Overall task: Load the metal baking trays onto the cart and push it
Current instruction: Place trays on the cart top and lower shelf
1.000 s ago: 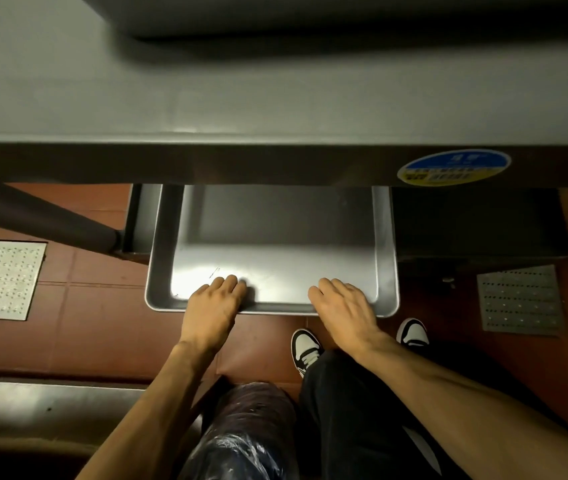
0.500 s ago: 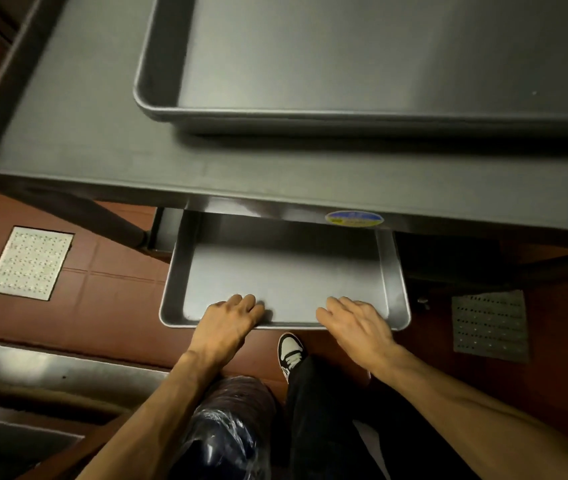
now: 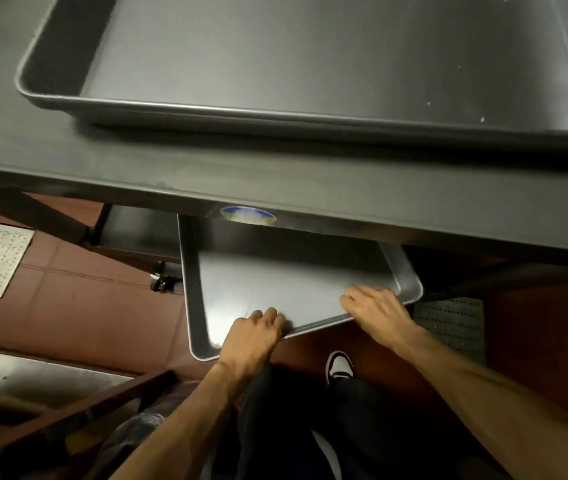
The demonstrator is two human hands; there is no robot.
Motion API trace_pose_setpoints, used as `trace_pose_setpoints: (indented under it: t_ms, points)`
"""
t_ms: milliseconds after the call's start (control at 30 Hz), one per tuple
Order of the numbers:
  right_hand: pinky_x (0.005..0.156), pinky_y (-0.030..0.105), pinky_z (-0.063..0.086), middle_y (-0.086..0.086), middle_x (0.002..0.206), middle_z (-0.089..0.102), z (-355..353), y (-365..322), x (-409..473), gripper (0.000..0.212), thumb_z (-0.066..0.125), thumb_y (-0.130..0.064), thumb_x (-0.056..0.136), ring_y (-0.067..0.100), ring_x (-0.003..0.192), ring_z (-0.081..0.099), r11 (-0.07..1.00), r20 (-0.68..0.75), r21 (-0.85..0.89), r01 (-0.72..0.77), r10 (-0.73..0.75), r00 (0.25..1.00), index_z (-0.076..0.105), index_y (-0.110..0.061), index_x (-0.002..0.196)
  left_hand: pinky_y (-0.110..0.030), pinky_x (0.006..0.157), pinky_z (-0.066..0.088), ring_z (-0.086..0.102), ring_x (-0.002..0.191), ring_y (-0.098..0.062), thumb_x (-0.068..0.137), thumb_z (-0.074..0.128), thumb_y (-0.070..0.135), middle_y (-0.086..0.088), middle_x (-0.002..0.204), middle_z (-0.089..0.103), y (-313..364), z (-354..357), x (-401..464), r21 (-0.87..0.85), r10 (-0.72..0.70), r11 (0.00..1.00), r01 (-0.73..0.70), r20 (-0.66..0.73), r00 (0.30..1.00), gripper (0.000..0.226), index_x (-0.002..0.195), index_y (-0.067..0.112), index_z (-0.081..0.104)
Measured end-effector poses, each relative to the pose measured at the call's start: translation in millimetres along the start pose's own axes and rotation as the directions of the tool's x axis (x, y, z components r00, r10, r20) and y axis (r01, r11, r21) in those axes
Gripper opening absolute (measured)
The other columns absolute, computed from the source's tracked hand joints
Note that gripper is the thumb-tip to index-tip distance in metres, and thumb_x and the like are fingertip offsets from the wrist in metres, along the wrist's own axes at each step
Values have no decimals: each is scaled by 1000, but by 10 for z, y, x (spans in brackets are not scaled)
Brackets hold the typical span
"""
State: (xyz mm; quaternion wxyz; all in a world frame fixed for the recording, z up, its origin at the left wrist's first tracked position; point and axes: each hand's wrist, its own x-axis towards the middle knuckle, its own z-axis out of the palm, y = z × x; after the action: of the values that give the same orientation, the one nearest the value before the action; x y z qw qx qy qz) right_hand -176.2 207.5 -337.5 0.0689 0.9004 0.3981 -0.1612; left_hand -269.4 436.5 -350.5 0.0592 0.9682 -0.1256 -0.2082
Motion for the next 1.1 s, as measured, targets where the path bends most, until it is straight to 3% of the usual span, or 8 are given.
trace_pose_setpoints:
  t_ms: [100, 200, 433, 633, 867, 967, 1100]
  points:
    - [65, 37, 51, 9, 96, 60, 191, 326, -74, 28, 68, 5, 73, 26, 86, 59, 1000, 56, -4, -11, 11, 998, 57, -10, 94, -36, 54, 36, 57, 88, -29, 82, 58, 5, -6, 107, 53, 345, 152, 234, -65, -6, 998, 6, 8, 1000, 39, 114, 20, 44]
    - [83, 36, 48, 5, 118, 54, 374, 599, -154, 41, 61, 5, 78, 24, 107, 52, 999, 99, -14, -50, 51, 994, 51, -14, 113, -38, 56, 39, 57, 87, -31, 85, 54, 5, -8, 108, 53, 672, 294, 446, -119, -38, 992, 40, 22, 999, 34, 115, 17, 44]
    - [96, 43, 41, 5, 143, 40, 611, 1067, -338, 54, 52, 5, 85, 28, 128, 38, 982, 172, -9, -190, 189, 967, 42, -20, 131, -37, 52, 38, 57, 78, -28, 80, 64, 2, -9, 103, 55, 1257, 509, 819, -178, -40, 983, 43, 22, 999, 41, 114, 14, 45]
    - [89, 40, 43, 6, 133, 48, 719, 1087, -308, 50, 56, 5, 81, 28, 119, 45, 973, 113, -41, -227, 231, 967, 48, -18, 126, -38, 55, 39, 57, 86, -28, 84, 57, 2, -8, 108, 53, 1325, 566, 898, -158, -55, 986, 57, 12, 998, 38, 117, 15, 44]
    - [91, 39, 40, 7, 127, 52, 771, 990, -278, 48, 59, 7, 74, 28, 114, 49, 982, 20, 7, -190, 190, 982, 54, -15, 116, -40, 60, 46, 58, 90, -29, 88, 52, 7, -6, 111, 53, 1209, 579, 854, -114, -40, 993, 40, 0, 999, 37, 122, 19, 42]
    - [89, 41, 43, 10, 115, 57, 741, 835, -235, 43, 61, 12, 69, 29, 107, 52, 988, -15, 35, -153, 154, 988, 57, -11, 106, -40, 59, 46, 58, 89, -28, 89, 52, 9, -5, 109, 53, 1051, 562, 743, -70, -59, 996, 59, -3, 998, 37, 122, 22, 41]
    - [71, 43, 52, 16, 88, 64, 473, 577, -233, 32, 70, 14, 57, 32, 83, 60, 995, -119, 78, -64, 73, 990, 61, -4, 81, -37, 54, 40, 59, 85, -28, 87, 59, 19, -3, 103, 55, 750, 345, 463, 3, -105, 994, 105, 7, 994, 33, 116, 24, 46]
